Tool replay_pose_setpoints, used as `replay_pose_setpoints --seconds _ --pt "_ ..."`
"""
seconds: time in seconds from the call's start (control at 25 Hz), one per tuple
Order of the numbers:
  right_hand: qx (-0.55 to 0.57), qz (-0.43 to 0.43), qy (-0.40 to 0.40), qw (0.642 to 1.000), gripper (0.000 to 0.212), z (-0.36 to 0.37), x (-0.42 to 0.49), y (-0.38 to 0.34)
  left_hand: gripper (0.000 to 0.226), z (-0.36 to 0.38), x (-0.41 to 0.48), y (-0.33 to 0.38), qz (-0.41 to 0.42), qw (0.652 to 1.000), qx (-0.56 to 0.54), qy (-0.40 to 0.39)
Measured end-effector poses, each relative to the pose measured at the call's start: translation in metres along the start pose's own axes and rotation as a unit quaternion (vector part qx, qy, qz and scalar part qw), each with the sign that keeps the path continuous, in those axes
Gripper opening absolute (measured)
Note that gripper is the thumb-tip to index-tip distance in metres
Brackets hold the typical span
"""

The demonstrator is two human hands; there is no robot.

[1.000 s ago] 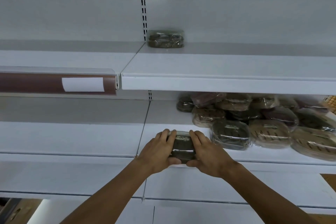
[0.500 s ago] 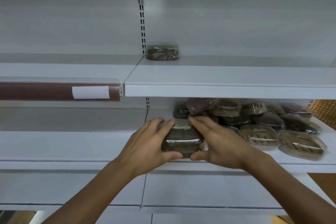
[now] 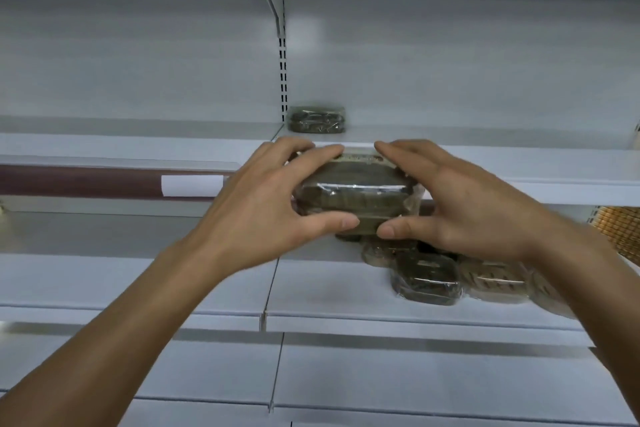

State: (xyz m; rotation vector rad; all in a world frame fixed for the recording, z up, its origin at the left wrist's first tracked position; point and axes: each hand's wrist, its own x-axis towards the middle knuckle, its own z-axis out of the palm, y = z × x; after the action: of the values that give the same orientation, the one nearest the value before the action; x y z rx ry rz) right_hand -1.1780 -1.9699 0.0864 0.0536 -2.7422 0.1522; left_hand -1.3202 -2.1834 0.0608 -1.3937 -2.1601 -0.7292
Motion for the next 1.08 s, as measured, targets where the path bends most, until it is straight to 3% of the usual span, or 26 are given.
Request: replay_pose_setpoints --seconds 0.76,1.08 --pt "0.06 0.046 0.027 0.997 0.082 0.059 0.13 0.069 0.078 0.046 0.104 -0.089 -0.113 0.99 -0.014 -0.084" --pt "0.073 0.087 0.017 0.993 0.08 0.076 0.172 0.082 0.077 0.071 0.132 -0.113 -0.175 0.981 -0.066 -0.052"
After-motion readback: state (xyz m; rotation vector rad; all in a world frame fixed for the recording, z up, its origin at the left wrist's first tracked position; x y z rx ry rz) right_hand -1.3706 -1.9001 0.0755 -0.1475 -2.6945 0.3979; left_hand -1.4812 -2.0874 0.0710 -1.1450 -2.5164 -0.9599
